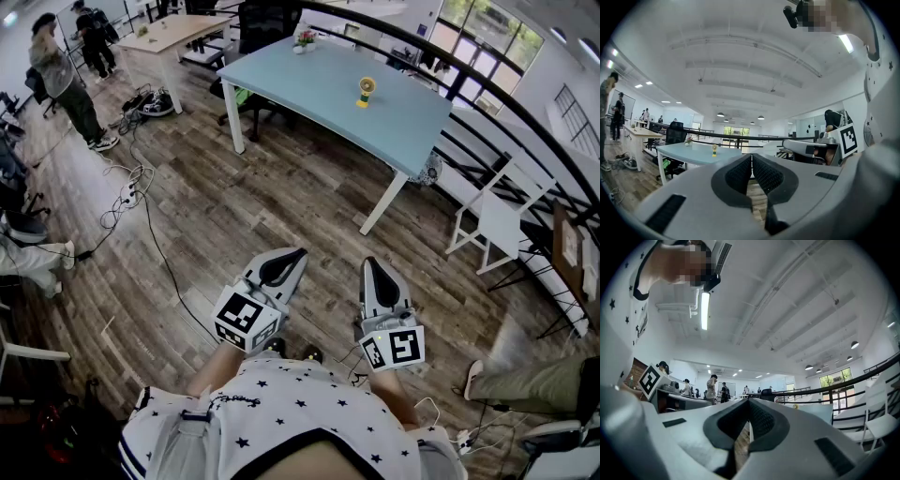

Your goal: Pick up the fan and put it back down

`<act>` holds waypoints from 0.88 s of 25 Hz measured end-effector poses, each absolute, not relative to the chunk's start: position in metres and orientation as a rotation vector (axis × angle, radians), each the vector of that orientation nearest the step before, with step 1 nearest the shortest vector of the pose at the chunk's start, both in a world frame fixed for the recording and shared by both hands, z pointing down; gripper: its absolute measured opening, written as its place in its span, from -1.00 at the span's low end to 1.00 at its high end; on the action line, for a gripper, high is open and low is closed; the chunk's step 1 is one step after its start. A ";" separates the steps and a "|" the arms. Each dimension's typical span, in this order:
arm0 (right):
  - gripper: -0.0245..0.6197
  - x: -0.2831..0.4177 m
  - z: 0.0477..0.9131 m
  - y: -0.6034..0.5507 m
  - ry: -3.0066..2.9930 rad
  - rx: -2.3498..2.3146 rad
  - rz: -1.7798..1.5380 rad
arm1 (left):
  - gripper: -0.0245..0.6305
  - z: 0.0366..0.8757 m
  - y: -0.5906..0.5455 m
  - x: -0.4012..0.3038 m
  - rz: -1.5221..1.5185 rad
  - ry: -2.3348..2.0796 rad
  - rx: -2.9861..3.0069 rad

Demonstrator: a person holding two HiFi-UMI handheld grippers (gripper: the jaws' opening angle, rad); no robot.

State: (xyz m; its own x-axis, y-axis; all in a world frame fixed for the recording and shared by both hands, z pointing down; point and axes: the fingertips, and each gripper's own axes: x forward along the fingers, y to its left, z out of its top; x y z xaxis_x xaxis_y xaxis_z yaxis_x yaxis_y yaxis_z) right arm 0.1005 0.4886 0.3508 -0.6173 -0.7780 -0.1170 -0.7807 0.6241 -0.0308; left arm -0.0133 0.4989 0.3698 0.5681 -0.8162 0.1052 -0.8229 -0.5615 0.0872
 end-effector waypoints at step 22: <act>-0.93 0.113 0.349 0.465 2.718 -1.263 0.032 | -0.83 0.369 0.483 -0.008 0.074 -1.460 2.625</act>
